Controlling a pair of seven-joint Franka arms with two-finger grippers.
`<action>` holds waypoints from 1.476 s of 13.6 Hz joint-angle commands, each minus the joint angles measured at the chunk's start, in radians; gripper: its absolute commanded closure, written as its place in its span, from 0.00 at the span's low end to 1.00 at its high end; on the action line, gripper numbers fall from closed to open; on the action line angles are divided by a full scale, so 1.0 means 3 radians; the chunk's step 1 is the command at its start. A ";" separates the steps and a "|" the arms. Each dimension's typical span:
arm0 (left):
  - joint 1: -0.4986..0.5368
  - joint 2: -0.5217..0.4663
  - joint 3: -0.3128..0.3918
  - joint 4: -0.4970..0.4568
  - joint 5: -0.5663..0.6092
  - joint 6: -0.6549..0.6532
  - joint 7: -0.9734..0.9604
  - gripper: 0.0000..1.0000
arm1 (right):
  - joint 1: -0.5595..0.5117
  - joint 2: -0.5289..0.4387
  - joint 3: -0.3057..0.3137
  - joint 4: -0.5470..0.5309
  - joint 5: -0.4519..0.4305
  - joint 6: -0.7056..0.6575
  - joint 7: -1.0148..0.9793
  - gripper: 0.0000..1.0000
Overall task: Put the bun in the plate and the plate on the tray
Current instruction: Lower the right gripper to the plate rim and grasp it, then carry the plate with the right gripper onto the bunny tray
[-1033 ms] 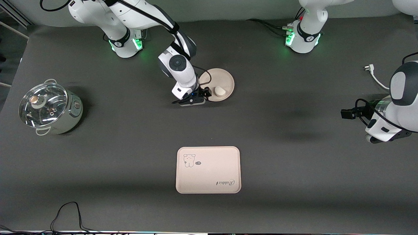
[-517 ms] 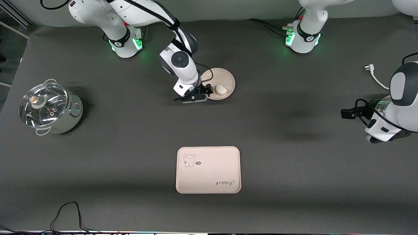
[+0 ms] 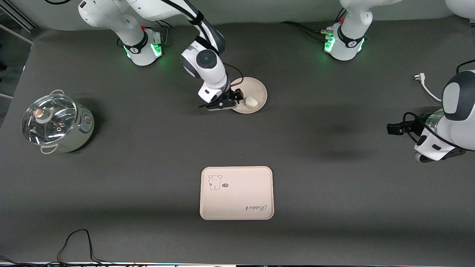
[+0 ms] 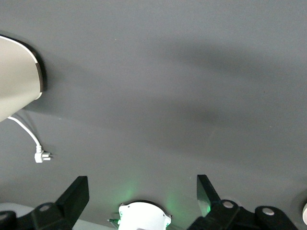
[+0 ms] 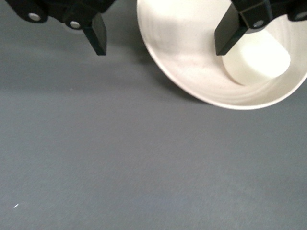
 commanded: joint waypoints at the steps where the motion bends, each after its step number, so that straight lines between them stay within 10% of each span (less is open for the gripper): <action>1: 0.0013 -0.0029 -0.0023 -0.0034 0.0018 0.0032 -0.0014 0.00 | 0.0073 0.0052 -0.0071 -0.0130 0.0033 0.0247 0.0079 0.00; 3: 0.0013 -0.0024 -0.0023 -0.0034 0.0018 0.0032 -0.0014 0.00 | 0.0073 0.0078 -0.0071 -0.0125 0.0033 0.0268 0.0089 0.09; 10: 0.0013 -0.0019 -0.0023 -0.0034 0.0018 0.0032 -0.0014 0.00 | 0.0012 0.0078 -0.0076 -0.0109 0.0038 0.0268 0.0105 0.96; 20: 0.0008 0.0001 -0.0023 -0.0034 0.0023 0.0032 -0.0014 0.00 | -0.0132 -0.0050 -0.0203 0.0514 0.0044 -0.0559 0.0125 1.00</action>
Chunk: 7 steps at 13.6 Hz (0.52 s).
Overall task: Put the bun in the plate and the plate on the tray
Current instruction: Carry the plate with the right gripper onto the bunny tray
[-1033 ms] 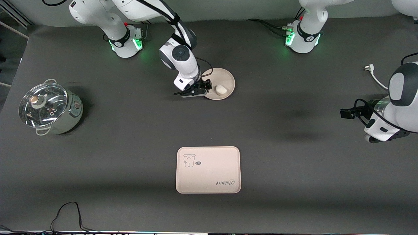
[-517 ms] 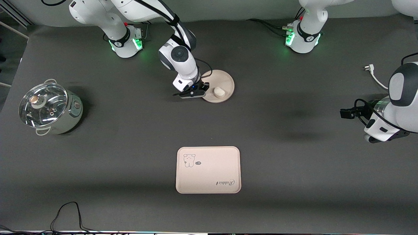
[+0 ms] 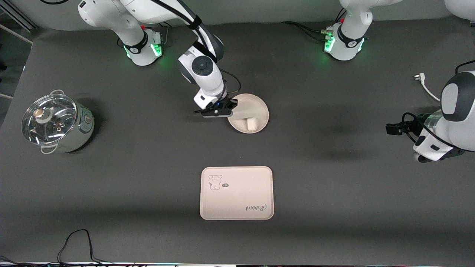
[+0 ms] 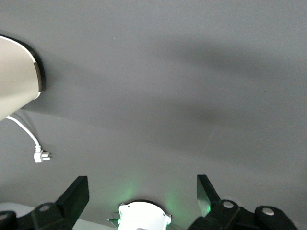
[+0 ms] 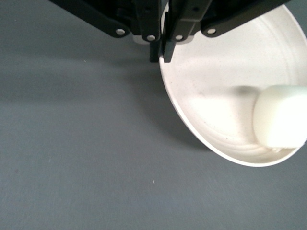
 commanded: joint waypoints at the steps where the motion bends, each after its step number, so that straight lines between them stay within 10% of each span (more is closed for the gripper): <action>1: 0.0008 -0.0016 -0.0015 -0.0028 0.0018 0.0032 -0.0009 0.00 | 0.0006 -0.0047 -0.0112 0.0260 0.0038 -0.0271 0.0049 1.00; 7: 0.0003 -0.0011 -0.0015 -0.0028 0.0018 0.0032 -0.0009 0.00 | -0.0183 0.0004 -0.0225 0.0781 0.0064 -0.0421 -0.0104 1.00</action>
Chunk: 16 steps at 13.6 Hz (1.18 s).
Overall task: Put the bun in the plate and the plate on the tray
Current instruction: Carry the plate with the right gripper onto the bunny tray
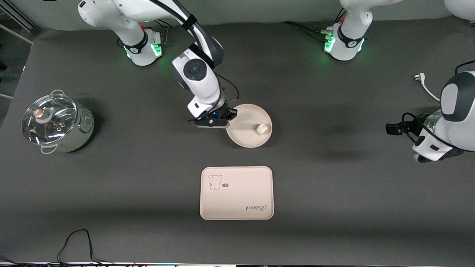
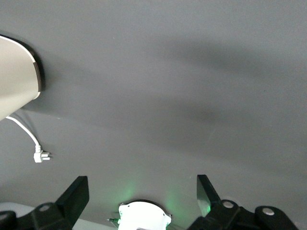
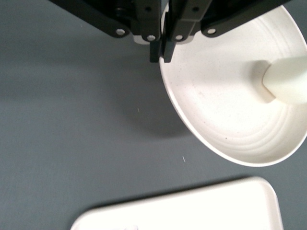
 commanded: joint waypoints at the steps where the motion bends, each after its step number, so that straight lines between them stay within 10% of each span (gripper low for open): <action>1: 0.0003 -0.0013 -0.0013 -0.0026 0.0018 0.0032 -0.0009 0.00 | -0.0169 0.0051 0.0003 0.0290 0.0150 -0.0097 -0.0208 1.00; 5: 0.0003 -0.0013 -0.0013 -0.0026 0.0018 0.0037 -0.0009 0.00 | -0.0563 0.0331 0.0003 0.0836 0.0855 -0.0087 -0.1113 1.00; 16: 0.0003 -0.0008 -0.0013 -0.0026 0.0018 0.0037 -0.0009 0.00 | -0.0911 0.2055 0.0003 0.2761 0.0846 -0.0077 -0.1222 1.00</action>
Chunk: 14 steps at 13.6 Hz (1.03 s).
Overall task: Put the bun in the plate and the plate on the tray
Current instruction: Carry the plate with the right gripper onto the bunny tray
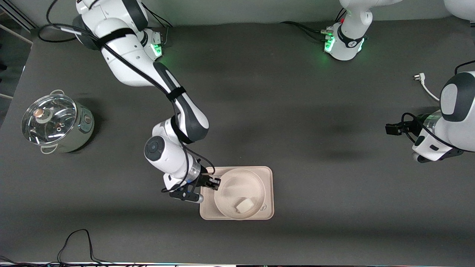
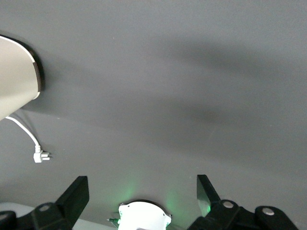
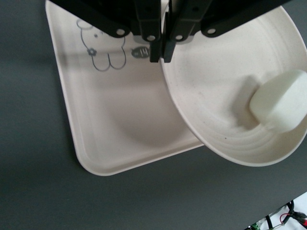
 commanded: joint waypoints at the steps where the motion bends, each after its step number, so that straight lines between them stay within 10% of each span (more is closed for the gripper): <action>1: 0.0003 -0.0009 -0.0011 -0.0023 0.0018 0.0034 -0.0009 0.00 | -0.0018 0.0247 0.0021 0.0373 0.0067 -0.0040 -0.0093 1.00; 5: 0.0003 -0.0004 -0.0011 -0.0023 0.0018 0.0034 -0.0009 0.00 | -0.0053 0.0308 0.0016 0.0363 0.0057 -0.0035 -0.0241 0.95; 6: 0.0003 -0.0004 -0.0011 -0.0023 0.0018 0.0034 -0.0009 0.00 | -0.0053 0.0324 0.0016 0.0363 0.0057 -0.0030 -0.0252 0.35; 7: 0.0003 -0.0004 -0.0011 -0.0023 0.0018 0.0034 -0.0009 0.00 | -0.0048 0.0324 0.0016 0.0358 0.0057 -0.0030 -0.0247 0.00; 14: 0.0003 -0.0004 -0.0011 -0.0023 0.0018 0.0034 -0.0009 0.00 | -0.0079 0.0084 -0.0029 0.0368 -0.0381 -0.0258 -0.0241 0.00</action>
